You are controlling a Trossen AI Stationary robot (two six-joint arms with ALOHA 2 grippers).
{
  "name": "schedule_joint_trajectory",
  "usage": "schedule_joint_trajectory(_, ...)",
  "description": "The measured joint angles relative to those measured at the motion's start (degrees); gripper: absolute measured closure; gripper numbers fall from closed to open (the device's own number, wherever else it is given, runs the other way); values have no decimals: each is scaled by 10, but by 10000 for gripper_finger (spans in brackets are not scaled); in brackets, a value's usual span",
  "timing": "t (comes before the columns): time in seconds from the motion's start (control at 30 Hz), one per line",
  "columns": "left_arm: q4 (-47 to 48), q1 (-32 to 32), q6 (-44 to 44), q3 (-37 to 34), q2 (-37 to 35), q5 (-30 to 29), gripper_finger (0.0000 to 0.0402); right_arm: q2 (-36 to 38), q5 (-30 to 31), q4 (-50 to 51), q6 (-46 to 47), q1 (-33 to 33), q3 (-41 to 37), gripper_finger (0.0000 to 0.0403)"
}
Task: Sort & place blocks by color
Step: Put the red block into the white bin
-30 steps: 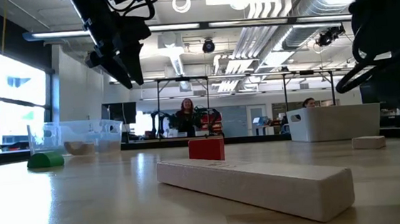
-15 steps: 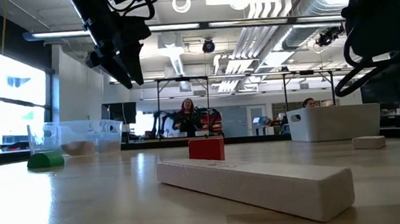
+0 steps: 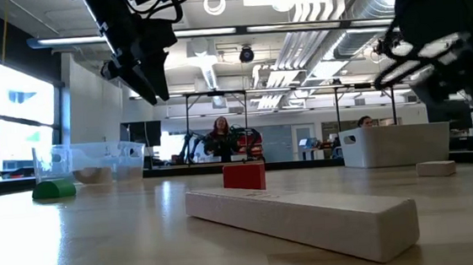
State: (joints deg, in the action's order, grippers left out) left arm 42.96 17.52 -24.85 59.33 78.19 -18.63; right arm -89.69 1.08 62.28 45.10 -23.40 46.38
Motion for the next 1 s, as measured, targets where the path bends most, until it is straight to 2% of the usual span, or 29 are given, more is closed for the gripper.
schedule_joint_trajectory(0.2, 0, 0, 31, 0, 0, 5, 183, 0, 57, 102, 131, -20, 93, 373)
schedule_joint_trajectory(0.37, 0, 0, 67, 0, 0, 14, 183, 0, 60, 156, 197, -45, 189, 373)
schedule_joint_trajectory(0.6, -1, -12, 75, 0, 0, 15, 183, 1, 59, 173, 282, -103, 308, 373)
schedule_joint_trajectory(0.73, -1, -26, 90, 0, 0, 15, 183, 1, 76, 183, 370, -148, 326, 373)
schedule_joint_trajectory(1.0, -44, -54, 70, 0, 0, 17, 183, 1, 78, 157, 514, -247, 304, 373)
